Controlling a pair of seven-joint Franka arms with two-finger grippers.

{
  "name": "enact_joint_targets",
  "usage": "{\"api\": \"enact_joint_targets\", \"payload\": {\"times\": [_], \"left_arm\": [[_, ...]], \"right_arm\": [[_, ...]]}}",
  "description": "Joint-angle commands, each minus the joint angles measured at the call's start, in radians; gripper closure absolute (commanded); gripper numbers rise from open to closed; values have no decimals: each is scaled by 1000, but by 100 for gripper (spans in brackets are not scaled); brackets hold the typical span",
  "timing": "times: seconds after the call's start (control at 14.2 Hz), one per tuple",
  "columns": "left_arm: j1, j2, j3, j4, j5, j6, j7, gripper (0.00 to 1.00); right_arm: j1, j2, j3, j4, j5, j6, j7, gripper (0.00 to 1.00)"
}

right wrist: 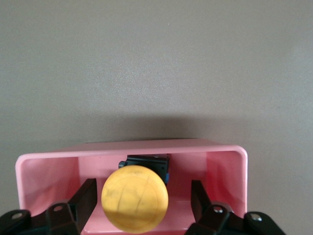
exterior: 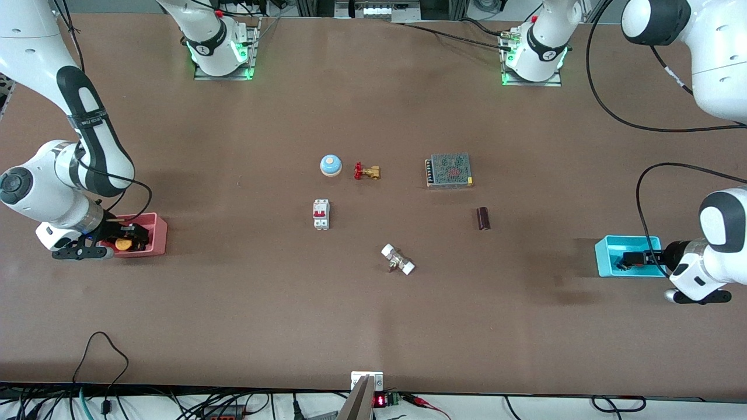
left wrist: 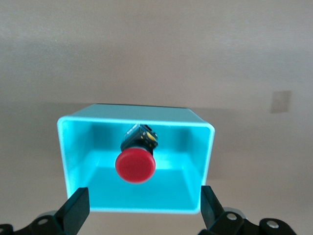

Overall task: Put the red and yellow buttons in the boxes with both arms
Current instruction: 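Open the right gripper over the pink box while the left opens over cyan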

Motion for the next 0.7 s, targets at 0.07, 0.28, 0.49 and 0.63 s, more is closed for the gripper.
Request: {"api": "enact_joint_targets", "payload": {"times": [0.07,0.28,0.49,0.63], "left_arm": [[-11,-140,-52,-19,-4,-75,-2,0],[-87,-266,-54,-20,10,-160,-81,0],[-136,-357,-58,-16,-1,-213,-140,0],[-162,-397,-63,-10,-6,-250,-173,0]], "right_arm": [[1,-95,14,8,16,-140,-24,0],[10,-221,29,19,23,-311,-15,0],[48,-351,40,52,28,-444,29,0],[53,-393,40,135,30,-581,100,0]]}}
